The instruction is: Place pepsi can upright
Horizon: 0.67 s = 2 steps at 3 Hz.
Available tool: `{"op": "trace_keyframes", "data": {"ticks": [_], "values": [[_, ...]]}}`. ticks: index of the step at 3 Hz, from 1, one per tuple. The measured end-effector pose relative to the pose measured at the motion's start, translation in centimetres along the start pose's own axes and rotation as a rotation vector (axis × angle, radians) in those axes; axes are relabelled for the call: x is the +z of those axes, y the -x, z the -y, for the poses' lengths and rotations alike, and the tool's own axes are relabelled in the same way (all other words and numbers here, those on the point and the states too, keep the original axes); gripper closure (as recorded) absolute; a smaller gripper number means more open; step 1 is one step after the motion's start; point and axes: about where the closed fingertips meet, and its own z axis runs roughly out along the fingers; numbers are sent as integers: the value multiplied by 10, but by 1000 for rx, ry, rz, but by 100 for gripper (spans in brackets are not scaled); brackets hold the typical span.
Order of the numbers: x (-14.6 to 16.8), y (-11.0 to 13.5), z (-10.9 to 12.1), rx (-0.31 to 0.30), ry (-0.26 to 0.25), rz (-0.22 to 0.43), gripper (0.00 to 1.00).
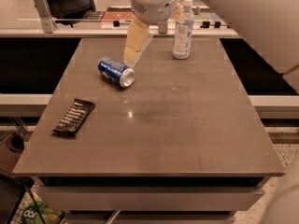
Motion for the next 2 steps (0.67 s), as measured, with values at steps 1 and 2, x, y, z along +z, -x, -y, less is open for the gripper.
{"op": "trace_keyframes", "data": {"ticks": [1,2], "values": [[0,20,-5,-13,-16,32,0],[0,20,-5,-12,-16,38,0]]}}
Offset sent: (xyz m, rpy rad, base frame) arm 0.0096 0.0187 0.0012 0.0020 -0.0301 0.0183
